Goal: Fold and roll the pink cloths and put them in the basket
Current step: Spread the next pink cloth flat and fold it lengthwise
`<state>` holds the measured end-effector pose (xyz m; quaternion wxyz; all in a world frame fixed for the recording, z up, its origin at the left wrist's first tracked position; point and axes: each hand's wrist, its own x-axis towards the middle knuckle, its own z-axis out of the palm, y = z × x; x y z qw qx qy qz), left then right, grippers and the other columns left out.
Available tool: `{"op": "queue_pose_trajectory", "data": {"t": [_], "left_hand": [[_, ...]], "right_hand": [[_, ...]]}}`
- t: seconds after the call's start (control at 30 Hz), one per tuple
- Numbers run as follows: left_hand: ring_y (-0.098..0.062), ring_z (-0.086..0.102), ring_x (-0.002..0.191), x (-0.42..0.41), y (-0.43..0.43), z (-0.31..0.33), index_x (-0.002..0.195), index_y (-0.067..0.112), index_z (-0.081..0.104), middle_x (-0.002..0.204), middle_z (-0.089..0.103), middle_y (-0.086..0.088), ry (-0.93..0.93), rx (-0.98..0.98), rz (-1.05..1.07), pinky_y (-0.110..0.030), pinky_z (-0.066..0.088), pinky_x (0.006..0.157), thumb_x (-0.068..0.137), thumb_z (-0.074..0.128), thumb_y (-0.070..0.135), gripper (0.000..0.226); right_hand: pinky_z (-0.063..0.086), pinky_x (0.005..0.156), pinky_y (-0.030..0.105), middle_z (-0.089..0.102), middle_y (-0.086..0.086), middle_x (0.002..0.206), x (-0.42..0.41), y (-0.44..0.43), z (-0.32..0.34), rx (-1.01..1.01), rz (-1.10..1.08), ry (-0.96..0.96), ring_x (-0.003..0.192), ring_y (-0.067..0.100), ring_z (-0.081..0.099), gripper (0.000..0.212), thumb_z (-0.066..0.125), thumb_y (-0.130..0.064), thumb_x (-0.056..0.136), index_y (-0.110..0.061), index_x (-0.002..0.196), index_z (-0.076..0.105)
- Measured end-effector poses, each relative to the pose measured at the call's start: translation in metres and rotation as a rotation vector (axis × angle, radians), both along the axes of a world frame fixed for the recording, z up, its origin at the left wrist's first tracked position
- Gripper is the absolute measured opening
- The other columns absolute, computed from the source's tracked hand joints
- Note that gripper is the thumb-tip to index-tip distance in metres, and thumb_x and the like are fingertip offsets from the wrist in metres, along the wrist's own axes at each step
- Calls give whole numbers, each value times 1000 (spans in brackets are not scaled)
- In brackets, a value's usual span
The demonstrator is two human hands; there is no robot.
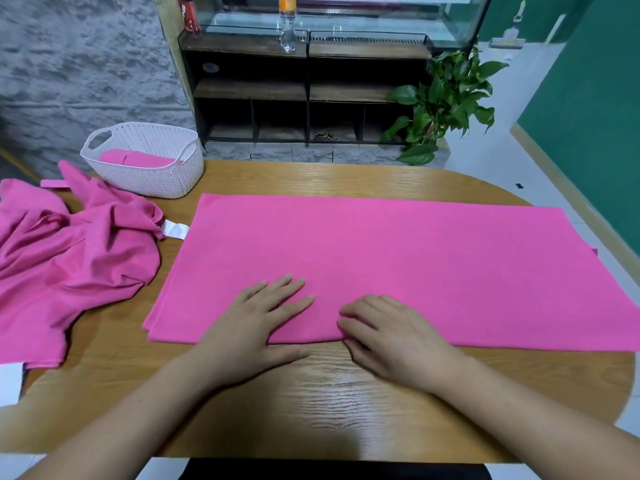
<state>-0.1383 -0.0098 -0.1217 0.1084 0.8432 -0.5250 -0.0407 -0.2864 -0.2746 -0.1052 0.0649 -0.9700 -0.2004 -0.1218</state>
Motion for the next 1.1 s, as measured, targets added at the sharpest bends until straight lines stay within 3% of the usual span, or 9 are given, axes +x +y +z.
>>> {"op": "queue_pose_trajectory", "data": {"t": [0.07, 0.13, 0.27, 0.43, 0.63, 0.77, 0.9, 0.97, 1.1], "left_hand": [[-2, 1, 160, -1, 1, 0, 163, 46, 25, 174, 9, 20, -1, -17, -19, -39, 14, 130, 98, 41, 79, 75], [-1, 7, 160, -2, 2, 0, 162, 45, 31, 173, 16, 20, 19, -46, -26, -39, 18, 129, 101, 48, 66, 66], [1, 15, 158, -6, 3, 4, 158, 42, 42, 170, 26, 20, 64, -80, -3, -32, 19, 127, 90, 52, 34, 69], [1, 25, 155, -4, 10, -2, 157, 38, 46, 166, 35, 21, 66, -73, 17, -26, 25, 122, 88, 42, 22, 71], [-12, 57, 134, -4, 27, -7, 139, 30, 65, 146, 60, 13, -24, -170, 107, -33, 47, 103, 88, 43, 23, 55], [-14, 61, 126, -5, 36, -8, 134, 31, 68, 140, 63, 16, -25, -193, 201, -35, 49, 100, 89, 47, 29, 50], [-14, 64, 125, -3, 52, -12, 133, 33, 70, 138, 66, 17, -11, -223, 252, -38, 53, 99, 95, 49, 34, 43], [-13, 66, 124, -4, 59, -12, 133, 35, 70, 136, 68, 17, -6, -237, 259, -37, 53, 98, 98, 48, 35, 41], [-14, 68, 106, -9, 65, -7, 122, 31, 75, 114, 75, 14, -63, -262, 268, -30, 45, 89, 98, 50, 37, 36]], "right_hand": [[52, 82, 44, 64, 1, 116, -4, 4, 0, -37, -33, 19, 102, 28, 62, 19, 55, -25, 99, -16, 110, 67], [53, 81, 44, 63, 0, 117, -8, 6, 5, -83, -91, 84, 103, 28, 60, 26, 49, -22, 90, -19, 111, 65], [54, 73, 41, 61, -1, 113, -14, 8, 13, -178, -195, 126, 98, 26, 58, 32, 50, -15, 79, -23, 108, 60], [53, 70, 41, 63, 0, 106, -21, 2, 6, -166, -206, 59, 93, 26, 60, 20, 59, -21, 88, -21, 108, 63], [56, 75, 42, 65, 1, 108, -38, -13, -2, -79, -286, -30, 95, 28, 64, 24, 52, -25, 93, -16, 110, 68], [56, 75, 42, 64, -1, 108, -38, -17, 0, -24, -354, 6, 97, 27, 64, 27, 46, -26, 94, -19, 111, 66], [60, 77, 40, 71, -1, 112, -44, -21, -3, 28, -361, -45, 99, 26, 70, 28, 63, -14, 90, -16, 117, 70], [60, 80, 40, 71, -2, 114, -50, -21, -7, 32, -323, -74, 102, 25, 70, 32, 60, -13, 91, -16, 121, 71], [56, 78, 41, 68, -1, 103, -59, -21, -13, 52, -290, -130, 94, 28, 66, 33, 60, -6, 92, -13, 123, 71]]}}
